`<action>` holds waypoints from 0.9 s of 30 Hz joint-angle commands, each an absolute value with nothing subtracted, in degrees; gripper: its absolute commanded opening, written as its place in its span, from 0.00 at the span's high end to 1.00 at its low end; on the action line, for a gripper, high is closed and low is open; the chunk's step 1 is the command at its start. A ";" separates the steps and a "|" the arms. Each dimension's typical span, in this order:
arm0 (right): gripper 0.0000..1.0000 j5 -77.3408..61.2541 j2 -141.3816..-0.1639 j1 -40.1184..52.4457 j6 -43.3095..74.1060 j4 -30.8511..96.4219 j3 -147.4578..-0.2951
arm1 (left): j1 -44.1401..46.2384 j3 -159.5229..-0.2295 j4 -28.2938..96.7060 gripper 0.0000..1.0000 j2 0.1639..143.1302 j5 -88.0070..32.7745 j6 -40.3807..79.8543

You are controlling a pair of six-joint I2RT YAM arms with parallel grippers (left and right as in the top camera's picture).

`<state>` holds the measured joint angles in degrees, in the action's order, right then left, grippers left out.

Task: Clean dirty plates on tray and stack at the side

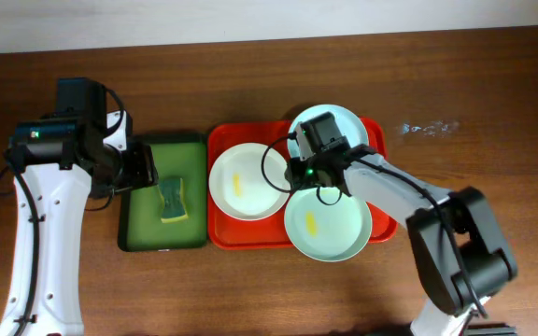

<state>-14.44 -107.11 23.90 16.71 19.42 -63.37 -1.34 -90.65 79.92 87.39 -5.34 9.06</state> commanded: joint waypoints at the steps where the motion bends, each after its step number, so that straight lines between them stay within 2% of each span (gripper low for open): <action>1: 0.72 -13.93 -107.50 24.40 17.69 18.81 -62.89 | -1.13 -90.63 79.75 0.39 87.44 -4.71 9.41; 5: 0.80 -13.91 -107.53 24.58 17.69 18.55 -62.89 | -1.10 -90.63 79.53 0.39 87.44 -4.71 9.41; 11: 0.80 -9.80 -107.63 26.35 17.67 18.17 -62.89 | -1.13 -90.63 79.53 0.40 87.44 -4.71 9.41; 14: 0.92 -9.80 -107.72 26.24 17.67 18.17 -62.89 | -1.10 -90.63 79.40 0.41 87.44 -4.71 9.41; 16: 0.96 -9.80 -107.96 26.24 17.67 18.26 -62.89 | -1.13 -90.63 79.31 0.41 87.44 -4.71 9.41; 24: 0.96 -9.80 -107.70 26.20 17.69 24.60 -65.95 | -1.13 -90.63 79.33 0.41 87.44 -4.71 9.41; 25: 0.76 -9.80 -107.72 26.20 17.67 24.64 -65.95 | -1.10 -90.63 79.35 0.41 87.44 -4.71 9.41; 27: 0.65 -9.80 -107.74 26.20 17.67 24.64 -65.95 | -1.10 -90.59 79.33 0.41 87.44 -4.71 9.41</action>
